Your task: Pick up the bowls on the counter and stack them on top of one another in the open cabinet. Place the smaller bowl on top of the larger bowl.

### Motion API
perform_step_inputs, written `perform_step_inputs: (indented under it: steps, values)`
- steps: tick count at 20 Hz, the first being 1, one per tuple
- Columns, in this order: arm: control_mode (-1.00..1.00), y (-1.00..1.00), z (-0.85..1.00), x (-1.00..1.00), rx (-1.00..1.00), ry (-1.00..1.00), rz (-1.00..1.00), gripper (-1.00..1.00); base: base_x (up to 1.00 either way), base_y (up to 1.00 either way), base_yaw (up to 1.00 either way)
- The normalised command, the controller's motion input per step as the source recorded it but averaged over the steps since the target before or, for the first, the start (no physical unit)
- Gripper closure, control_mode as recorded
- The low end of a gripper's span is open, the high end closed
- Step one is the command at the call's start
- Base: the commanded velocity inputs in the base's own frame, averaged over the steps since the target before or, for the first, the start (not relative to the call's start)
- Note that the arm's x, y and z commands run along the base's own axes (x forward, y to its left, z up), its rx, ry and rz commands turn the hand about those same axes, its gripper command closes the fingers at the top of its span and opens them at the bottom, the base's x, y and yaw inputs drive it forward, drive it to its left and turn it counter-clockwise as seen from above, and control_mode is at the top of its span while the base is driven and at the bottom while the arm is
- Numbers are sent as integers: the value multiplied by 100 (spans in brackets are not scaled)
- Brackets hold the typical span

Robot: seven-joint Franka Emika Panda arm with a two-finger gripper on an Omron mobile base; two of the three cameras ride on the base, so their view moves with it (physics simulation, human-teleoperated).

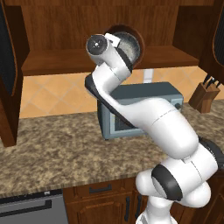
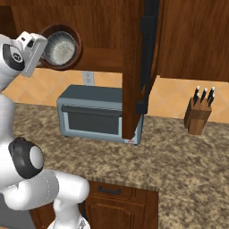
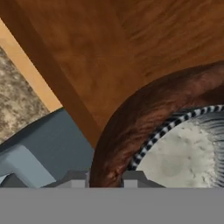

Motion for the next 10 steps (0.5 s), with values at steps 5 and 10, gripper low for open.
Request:
perform_step_inputs:
  steps: [5, 10]
  values:
    - [-100, 3, 41, 16, -2, 19, 8, 100, 0, 0, 0]
    - [-100, 11, 9, -6, -9, 2, 10, 100, 0, 0, 0]
